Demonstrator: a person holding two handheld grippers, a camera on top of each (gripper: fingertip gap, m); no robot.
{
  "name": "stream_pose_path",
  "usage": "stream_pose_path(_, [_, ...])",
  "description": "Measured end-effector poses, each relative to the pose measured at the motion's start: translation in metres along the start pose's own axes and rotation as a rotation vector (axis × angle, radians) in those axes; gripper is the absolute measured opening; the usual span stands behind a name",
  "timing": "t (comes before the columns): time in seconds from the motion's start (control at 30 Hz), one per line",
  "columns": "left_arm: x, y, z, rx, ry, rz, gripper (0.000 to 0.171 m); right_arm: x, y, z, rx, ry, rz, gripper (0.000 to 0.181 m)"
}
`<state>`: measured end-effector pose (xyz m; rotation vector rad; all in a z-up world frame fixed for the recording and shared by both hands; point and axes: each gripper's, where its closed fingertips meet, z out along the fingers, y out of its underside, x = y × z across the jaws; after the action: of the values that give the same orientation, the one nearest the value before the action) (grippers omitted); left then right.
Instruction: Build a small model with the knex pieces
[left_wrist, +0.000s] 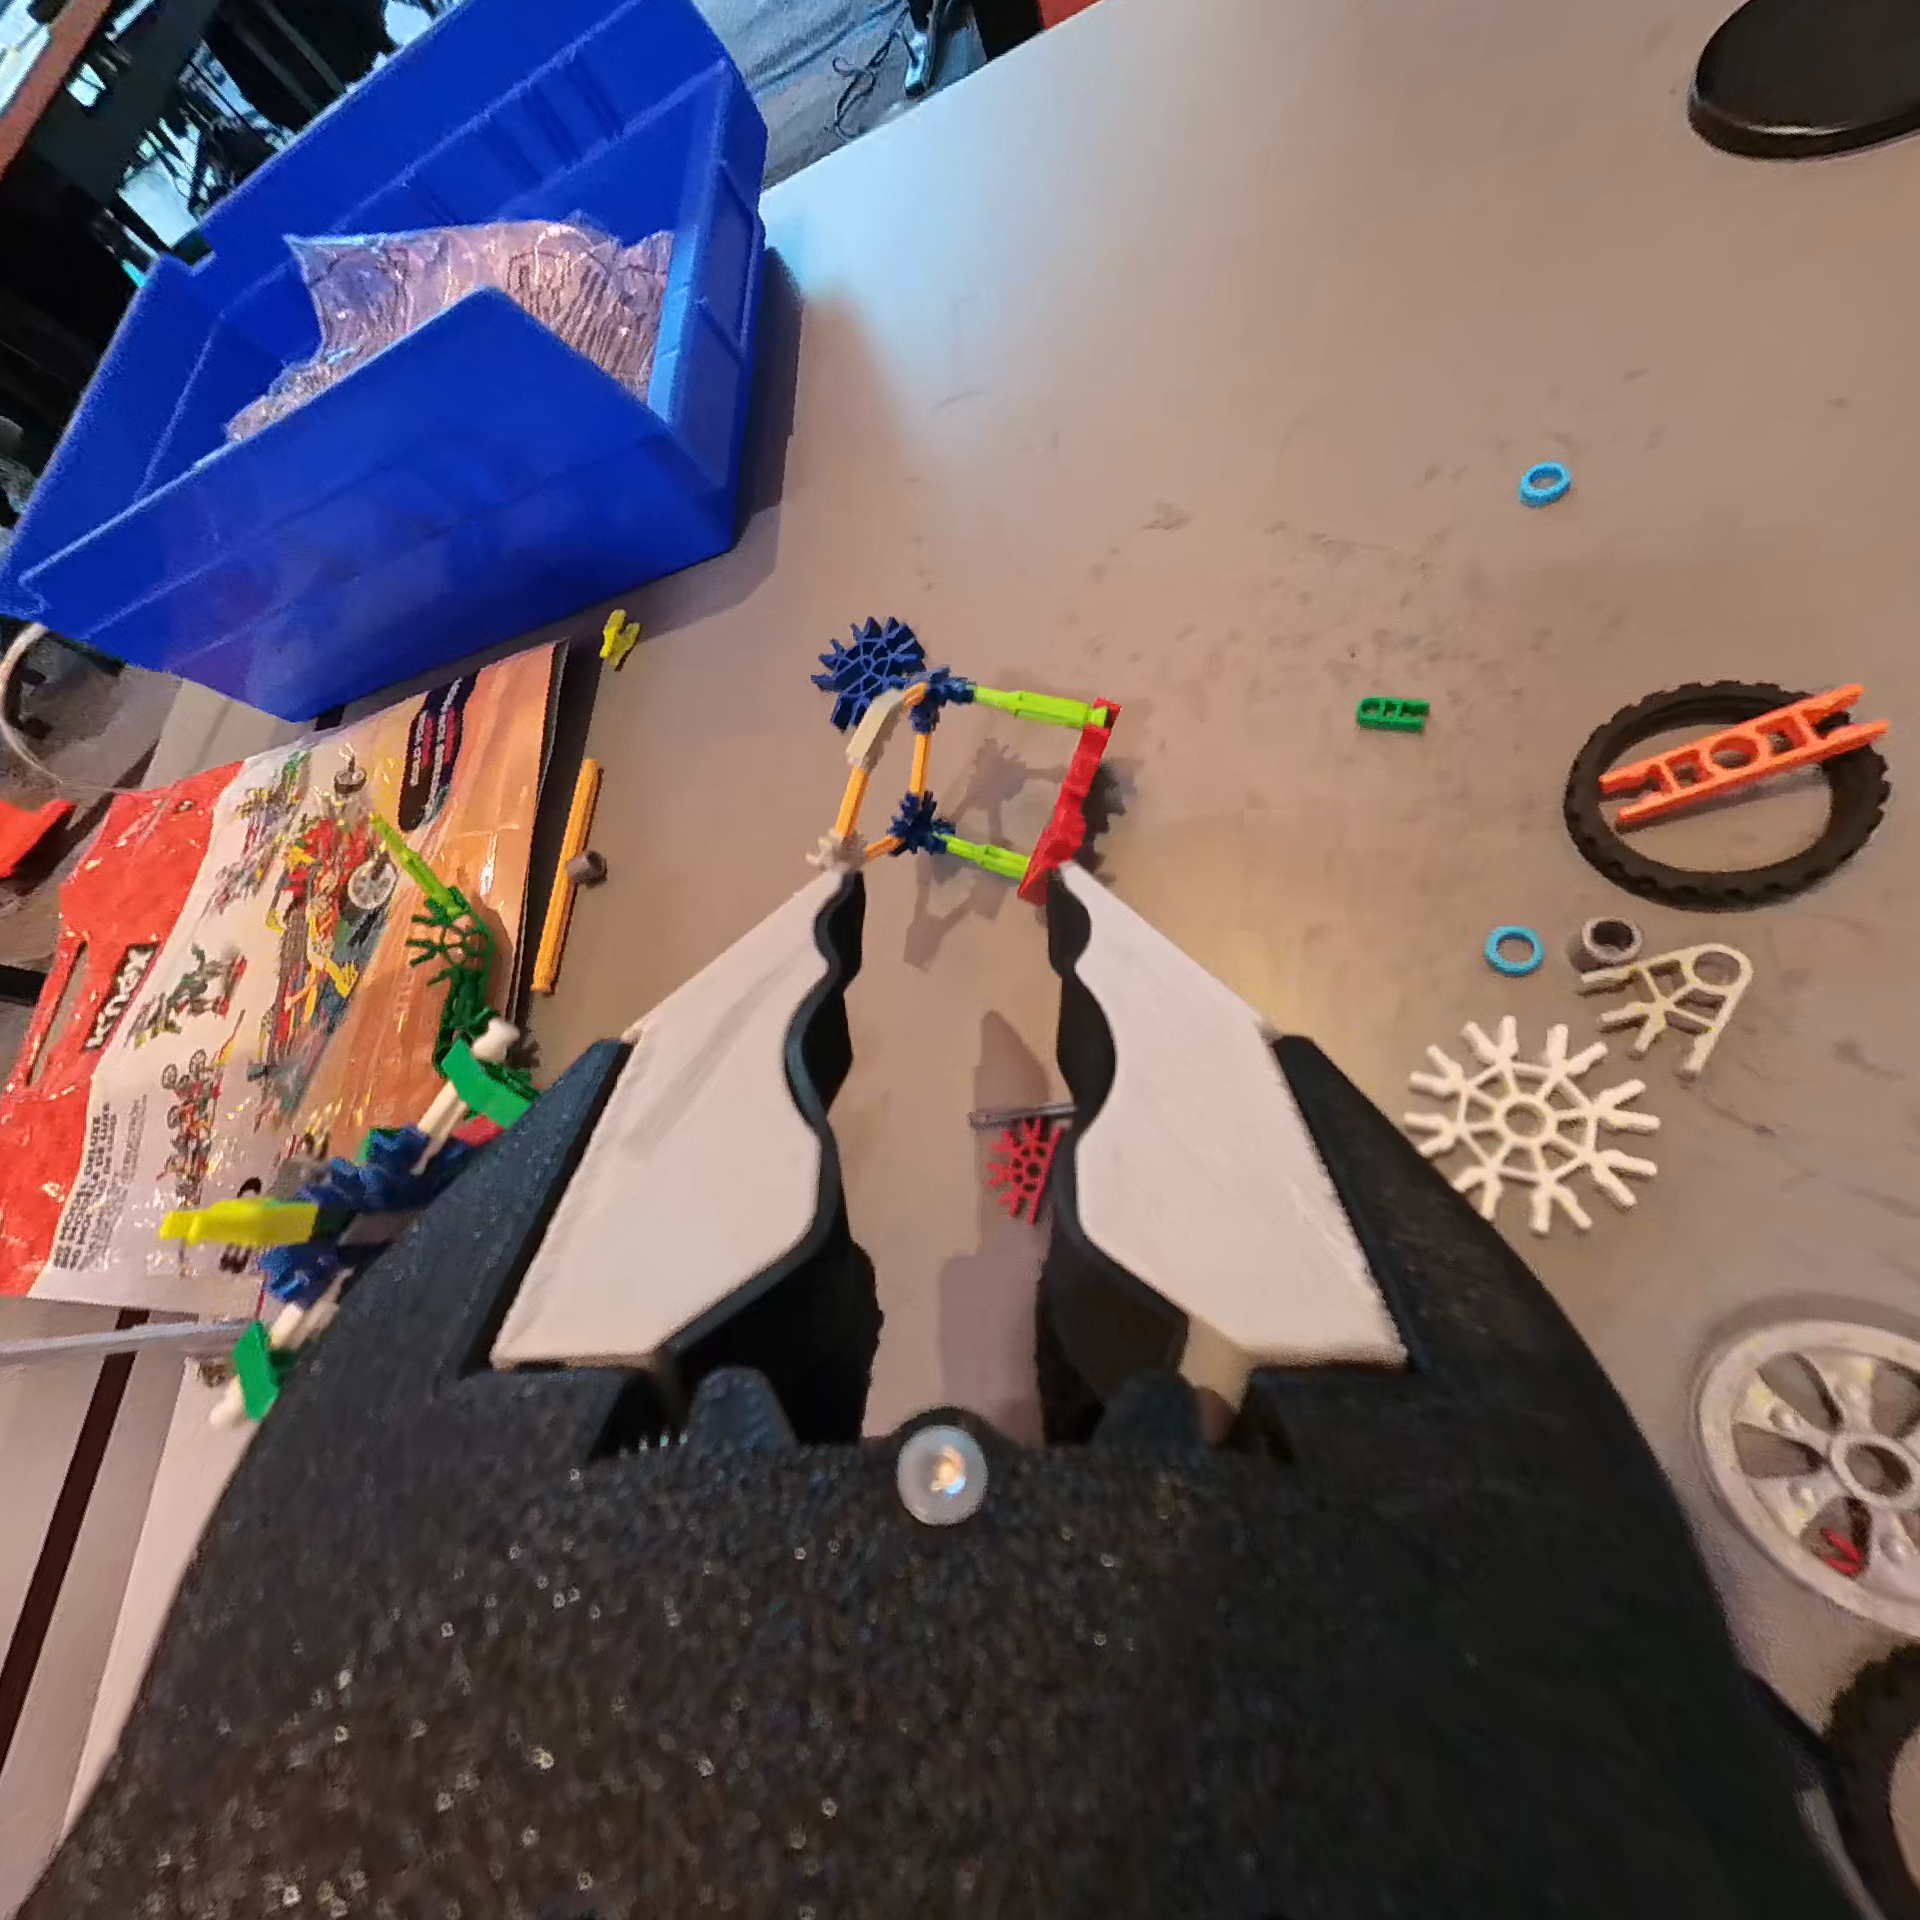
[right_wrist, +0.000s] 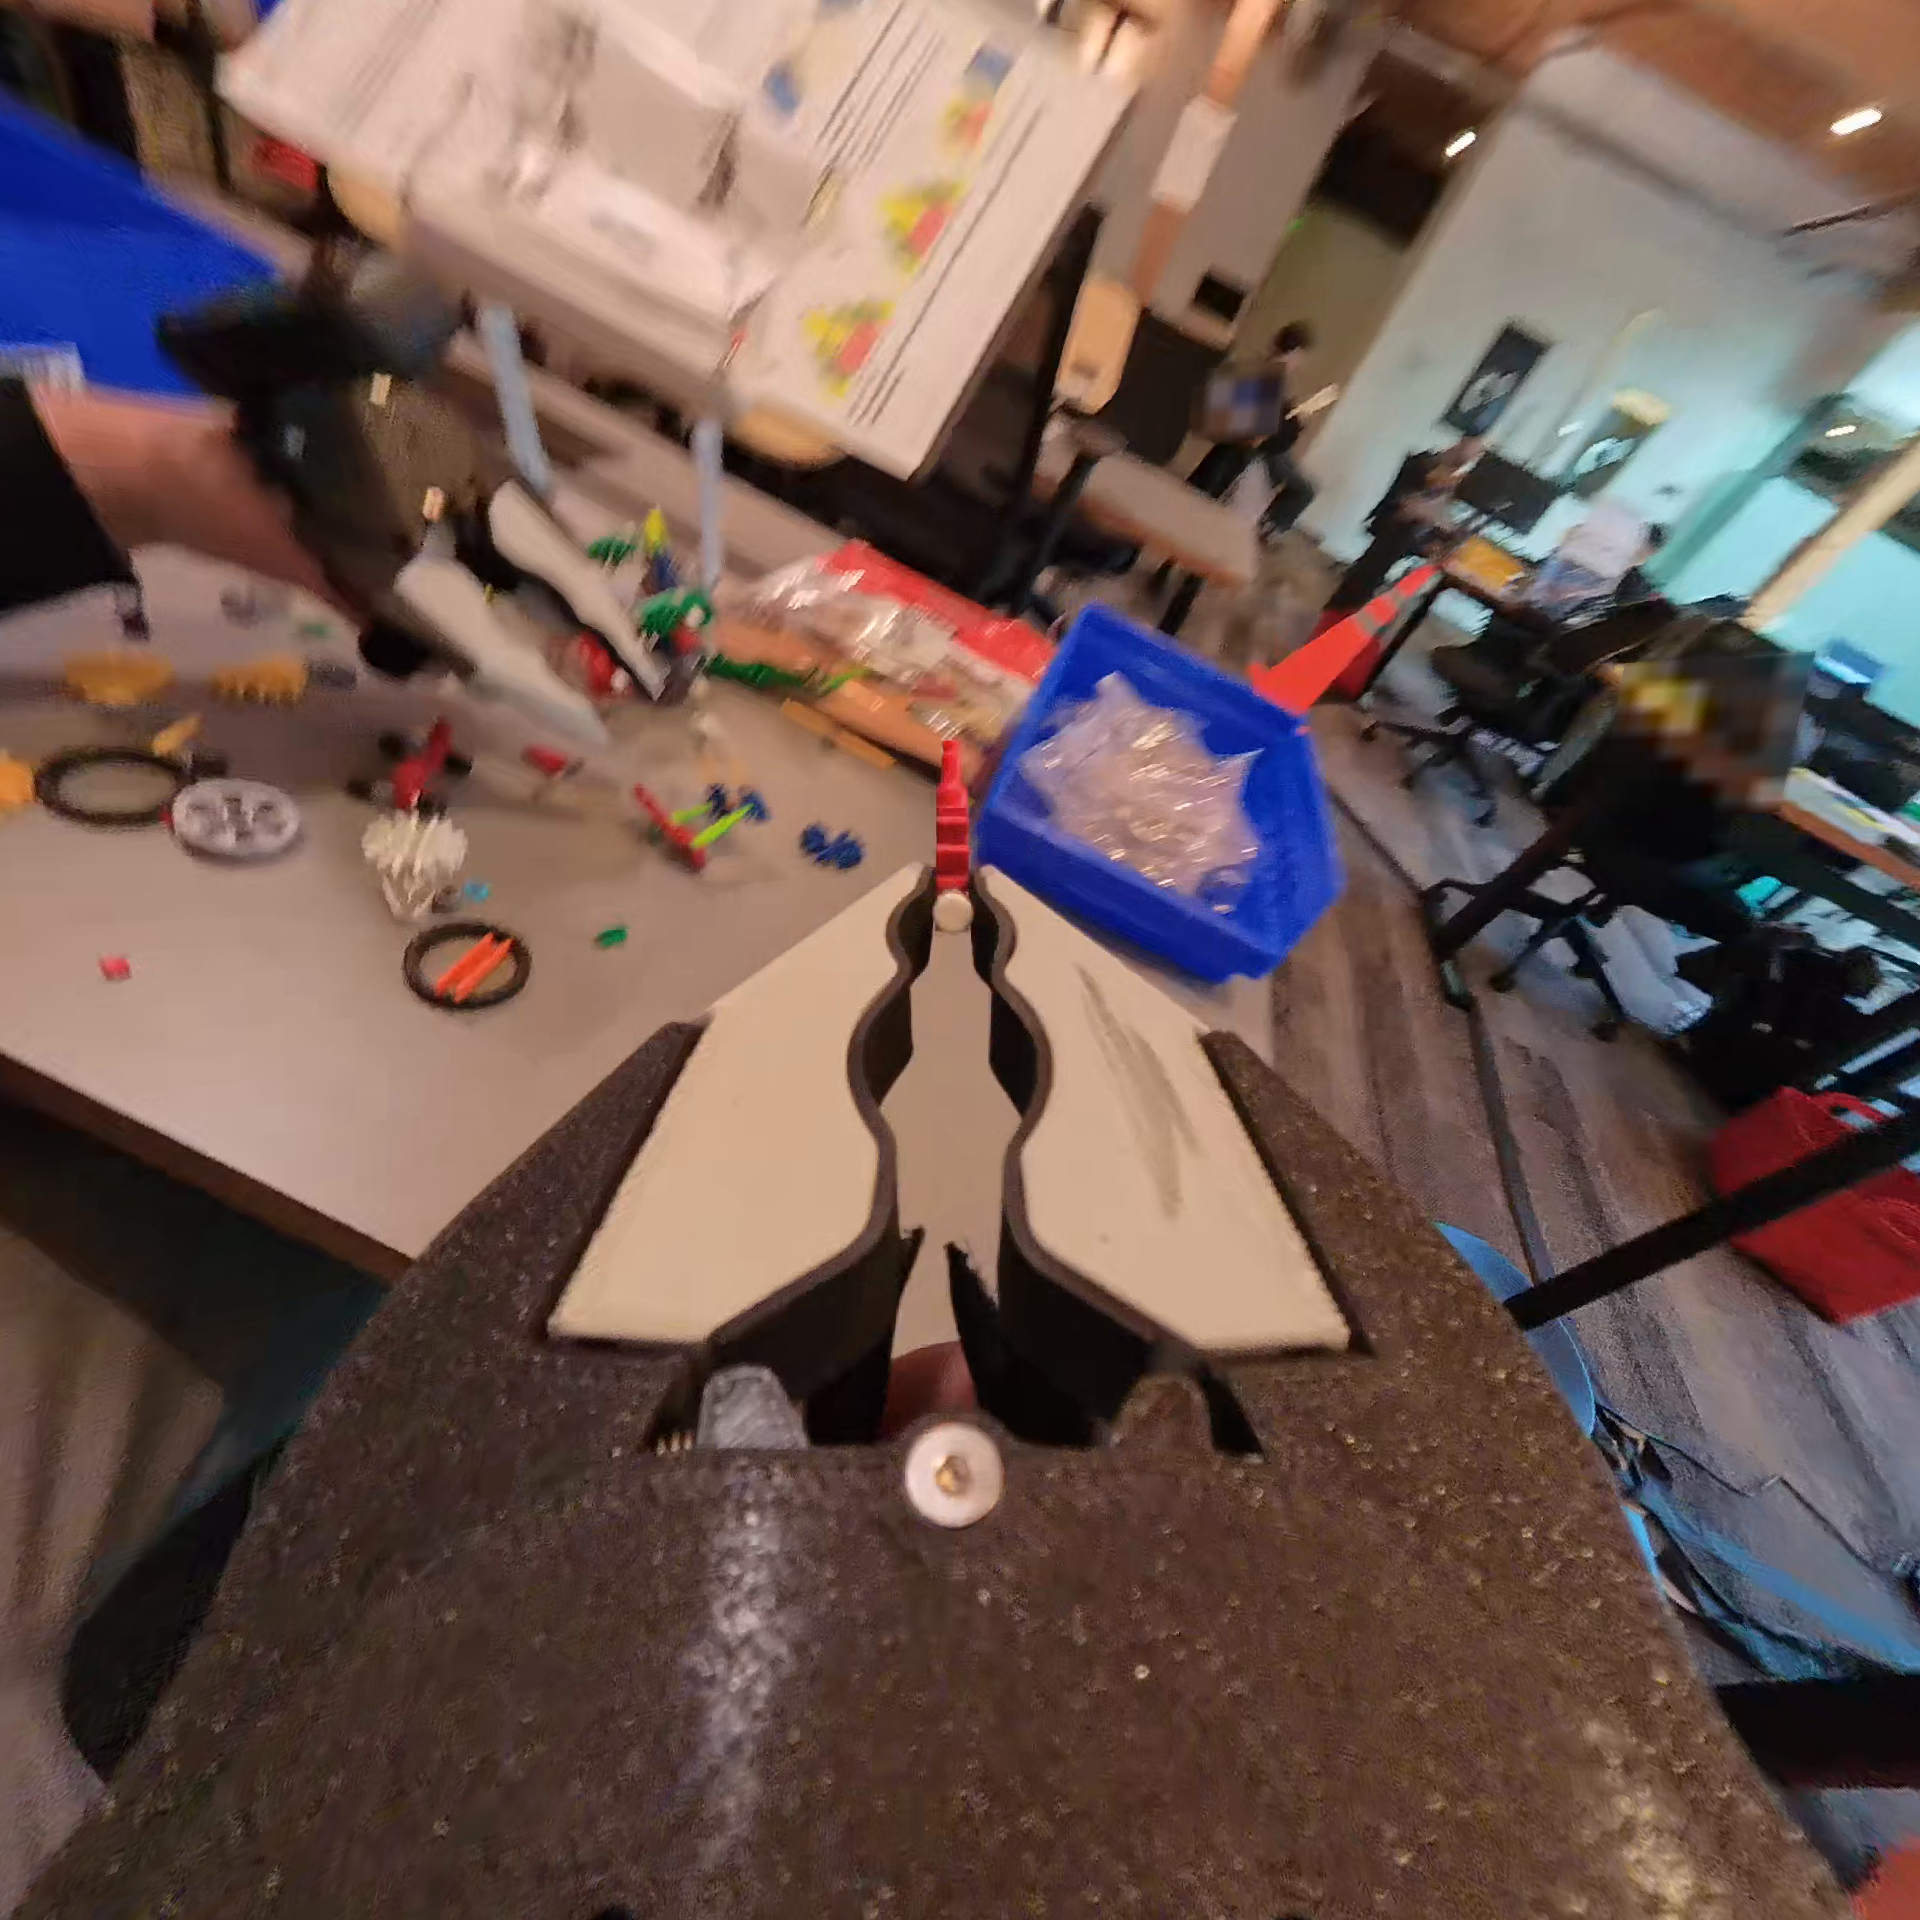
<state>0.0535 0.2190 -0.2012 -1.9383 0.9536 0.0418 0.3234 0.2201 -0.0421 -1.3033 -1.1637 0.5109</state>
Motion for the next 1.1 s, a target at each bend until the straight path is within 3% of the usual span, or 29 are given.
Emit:
stream_pose_path(0.2, [-0.008, 0.019, 0.006, -0.072, -0.027, -0.015, 0.032, -0.078, 0.064, 0.101, -0.184, -0.205, -0.115, 0.005])
stream_pose_path(0.37, [-0.019, 0.020, 0.021, -0.085, -0.082, 0.000, 0.033, -0.091, 0.115, 0.150, -0.296, -0.216, -0.295, 0.006])
stream_pose_path(0.5, [-0.023, 0.013, 0.032, -0.084, -0.093, 0.003, 0.038, -0.097, 0.136, 0.165, -0.332, -0.263, -0.372, 0.009])
stream_pose_path(0.63, [-0.020, 0.012, 0.043, -0.107, -0.052, 0.020, 0.024, -0.112, 0.142, 0.162, -0.379, -0.394, -0.382, 0.033])
stream_pose_path(0.9, [-0.020, 0.006, 0.046, -0.110, -0.050, 0.010, 0.004, -0.121, 0.092, 0.193, -0.275, -0.493, -0.305, 0.023])
stream_pose_path(1.1, [-0.017, -0.008, 0.043, -0.081, -0.037, -0.008, 0.001, -0.125, 0.094, 0.229, -0.272, -0.465, -0.390, 0.024])
